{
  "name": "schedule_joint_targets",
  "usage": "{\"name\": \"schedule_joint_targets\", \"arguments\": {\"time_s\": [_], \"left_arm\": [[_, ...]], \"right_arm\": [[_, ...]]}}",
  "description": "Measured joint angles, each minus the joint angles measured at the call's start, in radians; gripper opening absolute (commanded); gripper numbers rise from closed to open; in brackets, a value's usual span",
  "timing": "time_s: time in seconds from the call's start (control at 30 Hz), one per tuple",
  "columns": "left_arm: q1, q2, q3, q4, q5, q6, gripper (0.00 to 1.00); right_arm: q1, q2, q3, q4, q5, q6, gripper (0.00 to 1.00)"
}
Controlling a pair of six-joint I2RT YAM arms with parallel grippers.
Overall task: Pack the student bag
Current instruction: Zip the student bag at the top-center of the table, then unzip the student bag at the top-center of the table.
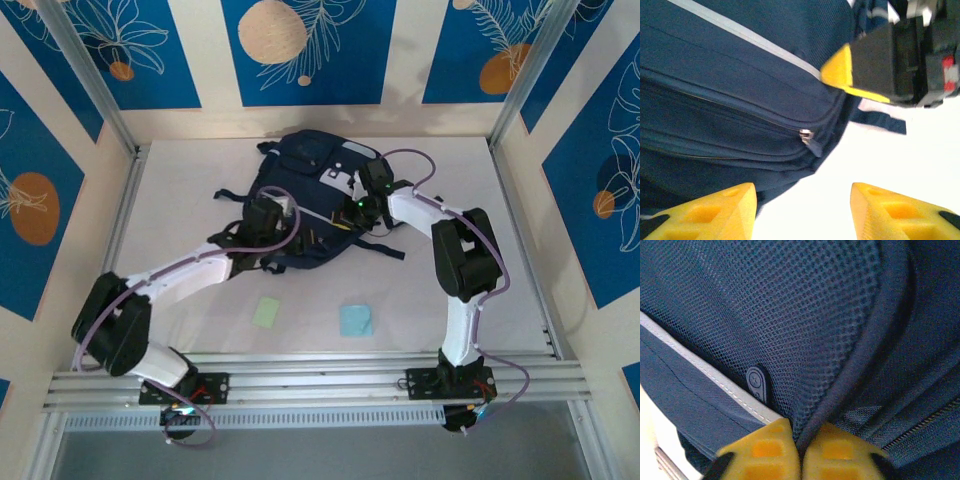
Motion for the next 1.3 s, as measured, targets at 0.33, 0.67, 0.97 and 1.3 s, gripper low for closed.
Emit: {"name": "schedule_joint_targets", "arguments": {"time_s": [0.33,0.67,0.97,1.3], "left_arm": [[-0.092,0.163,0.136,-0.034,-0.218,-0.029,0.56],[-0.095,0.271,0.18,-0.086,-0.341,-0.029,0.46],[-0.095,0.297,0.2,-0.121,-0.35,-0.024,0.18],[-0.073,0.312,0.212,-0.148,-0.288,0.02,0.0]], "right_arm": [[0.045,-0.041,-0.066,0.122,-0.003,0.159,0.0],[0.063,-0.059,-0.086,0.174,-0.005,0.242,0.0],[0.066,-0.059,-0.102,0.204,-0.004,0.261,0.0],[0.064,-0.059,-0.11,0.208,-0.007,0.251,0.0]]}}
